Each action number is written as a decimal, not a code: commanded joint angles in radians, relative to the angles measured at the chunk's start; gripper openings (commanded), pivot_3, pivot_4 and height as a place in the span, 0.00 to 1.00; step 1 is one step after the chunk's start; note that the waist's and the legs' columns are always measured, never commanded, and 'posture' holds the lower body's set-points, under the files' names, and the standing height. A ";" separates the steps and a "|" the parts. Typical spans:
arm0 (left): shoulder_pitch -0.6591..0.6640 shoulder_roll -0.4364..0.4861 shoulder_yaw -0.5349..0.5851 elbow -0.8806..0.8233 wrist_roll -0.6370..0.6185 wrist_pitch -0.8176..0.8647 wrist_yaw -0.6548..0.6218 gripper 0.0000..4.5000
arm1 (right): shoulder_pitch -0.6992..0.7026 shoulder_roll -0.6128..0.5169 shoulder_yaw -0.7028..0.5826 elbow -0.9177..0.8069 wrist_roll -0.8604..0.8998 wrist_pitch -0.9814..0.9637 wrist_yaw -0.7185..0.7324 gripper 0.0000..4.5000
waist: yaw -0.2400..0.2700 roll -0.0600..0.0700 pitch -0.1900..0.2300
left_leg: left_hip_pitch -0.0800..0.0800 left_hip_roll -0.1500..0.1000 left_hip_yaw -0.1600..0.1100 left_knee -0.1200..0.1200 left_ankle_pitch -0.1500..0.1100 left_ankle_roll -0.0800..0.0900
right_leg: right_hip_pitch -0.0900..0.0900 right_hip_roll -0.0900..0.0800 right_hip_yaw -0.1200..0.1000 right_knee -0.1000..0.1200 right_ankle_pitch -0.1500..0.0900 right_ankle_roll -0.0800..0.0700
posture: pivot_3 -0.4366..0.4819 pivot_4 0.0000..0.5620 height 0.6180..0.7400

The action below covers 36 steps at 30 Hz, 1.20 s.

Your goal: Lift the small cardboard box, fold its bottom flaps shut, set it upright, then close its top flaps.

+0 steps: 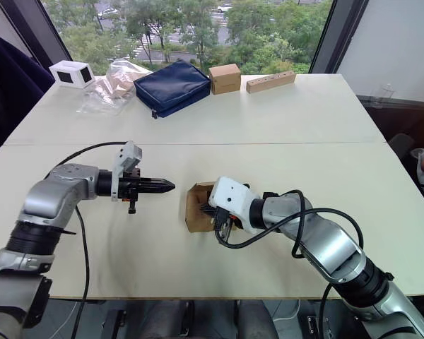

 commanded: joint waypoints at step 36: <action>0.085 -0.053 -0.117 -0.146 -0.074 0.013 0.143 0.00 | -0.203 0.031 -0.108 0.181 0.014 -0.052 0.052 0.00 | 0.002 0.000 0.000 | 0.000 0.001 0.001 0.000 0.000 0.000 | 0.000 0.001 0.000 0.000 0.000 0.000 | 0.48 0.27 1.00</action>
